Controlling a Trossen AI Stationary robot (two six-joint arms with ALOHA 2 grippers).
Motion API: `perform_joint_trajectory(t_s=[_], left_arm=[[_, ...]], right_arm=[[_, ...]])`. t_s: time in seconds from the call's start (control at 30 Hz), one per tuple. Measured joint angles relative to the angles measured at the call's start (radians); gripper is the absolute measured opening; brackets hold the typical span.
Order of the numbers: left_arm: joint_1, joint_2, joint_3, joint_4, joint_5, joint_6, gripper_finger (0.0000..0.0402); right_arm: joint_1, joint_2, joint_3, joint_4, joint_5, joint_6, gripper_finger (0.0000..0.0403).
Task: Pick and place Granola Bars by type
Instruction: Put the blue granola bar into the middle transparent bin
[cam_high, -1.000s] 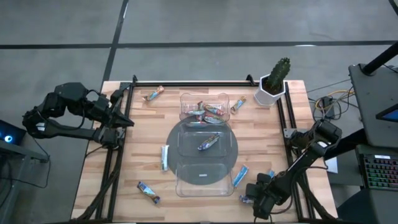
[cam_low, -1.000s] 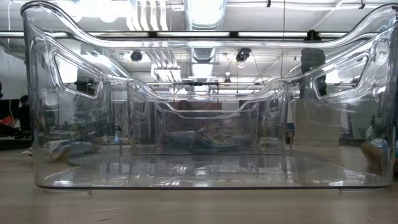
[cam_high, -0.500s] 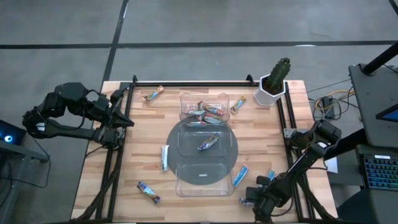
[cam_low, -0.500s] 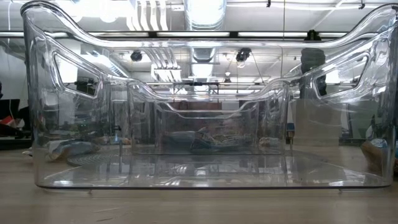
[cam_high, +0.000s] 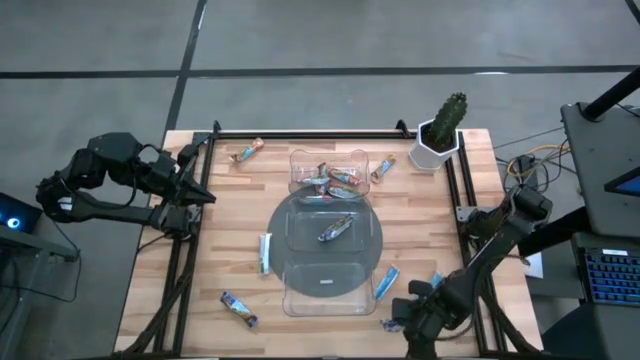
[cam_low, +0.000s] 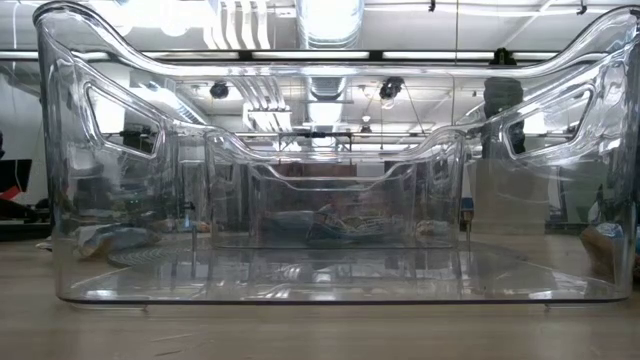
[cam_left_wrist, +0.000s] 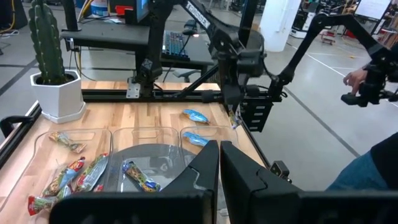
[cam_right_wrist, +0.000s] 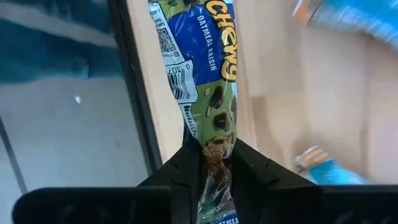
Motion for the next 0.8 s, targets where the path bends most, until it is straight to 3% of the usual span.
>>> perform_joint_trajectory(t_s=[0.33, 0.53, 0.8], left_arm=[[0.000, 0.000, 0.000, 0.001, -0.026, 0.021, 0.0000], [0.000, 0.000, 0.000, 0.001, -0.027, 0.027, 0.0000], [0.000, 0.000, 0.000, 0.001, -0.028, 0.035, 0.0000]], right_arm=[[-0.170, -0.173, 0.087, -0.134, 0.224, -0.072, 0.0056], [-0.307, -0.270, 0.080, -0.135, 0.238, -0.165, 0.0056], [-0.502, -0.311, 0.080, -0.140, 0.206, -0.472, 0.0056]])
